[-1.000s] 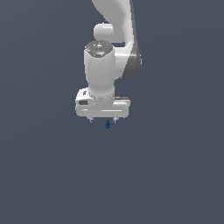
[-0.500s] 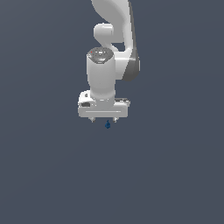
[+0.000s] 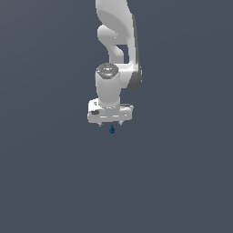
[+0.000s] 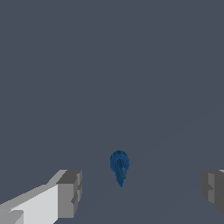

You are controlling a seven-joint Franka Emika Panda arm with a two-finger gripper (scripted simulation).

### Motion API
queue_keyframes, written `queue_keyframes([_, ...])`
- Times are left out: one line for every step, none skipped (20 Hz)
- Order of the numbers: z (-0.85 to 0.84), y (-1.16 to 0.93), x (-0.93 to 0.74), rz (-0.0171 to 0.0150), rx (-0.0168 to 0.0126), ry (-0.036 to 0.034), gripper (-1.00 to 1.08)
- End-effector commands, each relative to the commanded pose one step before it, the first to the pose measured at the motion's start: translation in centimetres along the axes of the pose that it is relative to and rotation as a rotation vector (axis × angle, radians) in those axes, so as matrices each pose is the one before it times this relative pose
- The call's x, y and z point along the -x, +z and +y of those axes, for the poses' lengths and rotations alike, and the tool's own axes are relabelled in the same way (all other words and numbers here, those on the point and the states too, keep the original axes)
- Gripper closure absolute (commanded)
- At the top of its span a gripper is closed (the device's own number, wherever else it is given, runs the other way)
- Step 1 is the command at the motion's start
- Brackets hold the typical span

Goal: Pick up the object and move it to a goal position.

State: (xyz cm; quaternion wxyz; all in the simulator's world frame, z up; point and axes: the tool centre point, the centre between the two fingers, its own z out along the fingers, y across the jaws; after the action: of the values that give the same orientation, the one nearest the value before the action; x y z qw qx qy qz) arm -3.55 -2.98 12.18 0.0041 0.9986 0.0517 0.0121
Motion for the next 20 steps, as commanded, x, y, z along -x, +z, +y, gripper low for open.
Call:
queue_keyframes([-0.285,1.175,1.209,-0.0091,-0.00384,-0.02044,-0.92])
queue_keyframes([-0.096,0.366,0.382,-0.00304,-0.00126,-0.00622,-0.92])
queue_keyframes([-0.088,0.32,0.339,-0.00268,-0.00113,-0.00549,-0.92])
queue_keyframes([-0.078,0.276,0.295,-0.00232,-0.00099,-0.00477,-0.92])
queue_keyframes([-0.066,0.231,0.251,-0.00195,-0.00084,-0.004,-0.92])
queue_keyframes([-0.059,0.19,0.205,-0.00162,-0.00071,-0.00334,-0.92])
queue_keyframes([-0.042,0.145,0.161,-0.00122,-0.00053,-0.00252,-0.92])
queue_keyframes([-0.032,0.104,0.115,-0.00089,-0.00039,-0.00183,-0.92])
queue_keyframes([-0.026,0.066,0.067,-0.00059,-0.00026,-0.00122,-0.92])
queue_keyframes([0.013,0.01,0.029,0.0,0.0,0.0,-0.92])
queue_keyframes([0.019,-0.081,-0.114,-0.00002,0.00022,0.00206,-0.92])
queue_keyframes([0.0,0.034,0.002,0.0,0.0,0.0,-0.92])
queue_keyframes([0.001,0.102,0.006,0.0,0.0,0.0,-0.92])
queue_keyframes([0.002,0.17,0.01,0.0,0.0,0.0,-0.92])
queue_keyframes([0.003,0.237,0.015,0.0,0.0,0.0,-0.92])
queue_keyframes([0.003,0.303,0.019,0.0,0.0,0.0,-0.92])
queue_keyframes([-0.032,0.371,0.016,-0.00003,-0.0001,-0.00068,-0.92])
queue_keyframes([0.005,0.432,0.029,0.0,0.0,0.0,-0.92])
queue_keyframes([0.005,0.494,0.032,0.0,0.0,0.0,-0.92])
queue_keyframes([-0.03,0.552,0.027,-0.00003,-0.00011,-0.00068,-0.92])
